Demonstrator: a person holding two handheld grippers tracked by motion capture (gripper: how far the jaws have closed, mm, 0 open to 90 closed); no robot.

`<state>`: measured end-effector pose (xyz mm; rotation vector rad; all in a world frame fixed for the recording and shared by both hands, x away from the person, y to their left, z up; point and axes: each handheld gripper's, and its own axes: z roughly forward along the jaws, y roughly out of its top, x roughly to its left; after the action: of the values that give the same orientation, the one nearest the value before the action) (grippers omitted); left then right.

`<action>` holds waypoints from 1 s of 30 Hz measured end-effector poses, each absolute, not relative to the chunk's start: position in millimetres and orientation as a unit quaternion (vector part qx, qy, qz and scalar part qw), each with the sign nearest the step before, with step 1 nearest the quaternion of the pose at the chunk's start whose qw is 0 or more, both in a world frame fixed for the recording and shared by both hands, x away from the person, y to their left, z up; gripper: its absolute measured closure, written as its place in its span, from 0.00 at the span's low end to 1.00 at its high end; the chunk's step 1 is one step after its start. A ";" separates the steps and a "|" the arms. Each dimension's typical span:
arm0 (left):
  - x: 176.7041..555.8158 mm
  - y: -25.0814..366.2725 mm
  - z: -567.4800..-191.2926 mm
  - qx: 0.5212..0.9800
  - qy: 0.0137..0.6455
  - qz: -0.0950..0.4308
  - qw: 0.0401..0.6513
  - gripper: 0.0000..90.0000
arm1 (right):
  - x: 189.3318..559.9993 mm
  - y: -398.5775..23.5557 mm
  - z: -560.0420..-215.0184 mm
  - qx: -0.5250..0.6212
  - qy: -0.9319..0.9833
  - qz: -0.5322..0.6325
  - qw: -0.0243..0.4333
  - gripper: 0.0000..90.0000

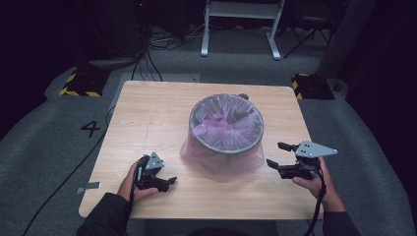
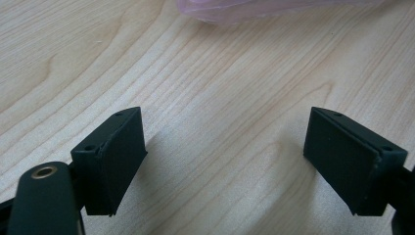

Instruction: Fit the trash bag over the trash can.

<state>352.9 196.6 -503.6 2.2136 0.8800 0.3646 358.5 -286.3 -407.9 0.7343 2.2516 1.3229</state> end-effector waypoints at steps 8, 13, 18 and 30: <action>353.6 195.7 -503.9 0.856 0.344 0.141 0.359 0.16 | 358.6 -285.5 -386.5 0.260 0.803 0.484 0.231 0.27; 354.3 195.4 -503.8 0.856 0.344 0.142 0.358 0.16 | 361.6 -283.1 -373.1 0.256 0.797 0.489 0.243 0.27; 354.6 195.3 -503.7 0.856 0.344 0.143 0.358 0.16 | 366.1 -280.1 -363.1 0.255 0.794 0.493 0.249 0.26; 354.9 194.9 -503.8 0.855 0.346 0.143 0.358 0.16 | 377.0 -273.3 -344.0 0.251 0.790 0.499 0.252 0.25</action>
<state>354.9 194.9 -503.8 2.2072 0.8928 0.3689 377.0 -273.3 -344.0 0.6832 2.1481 1.3579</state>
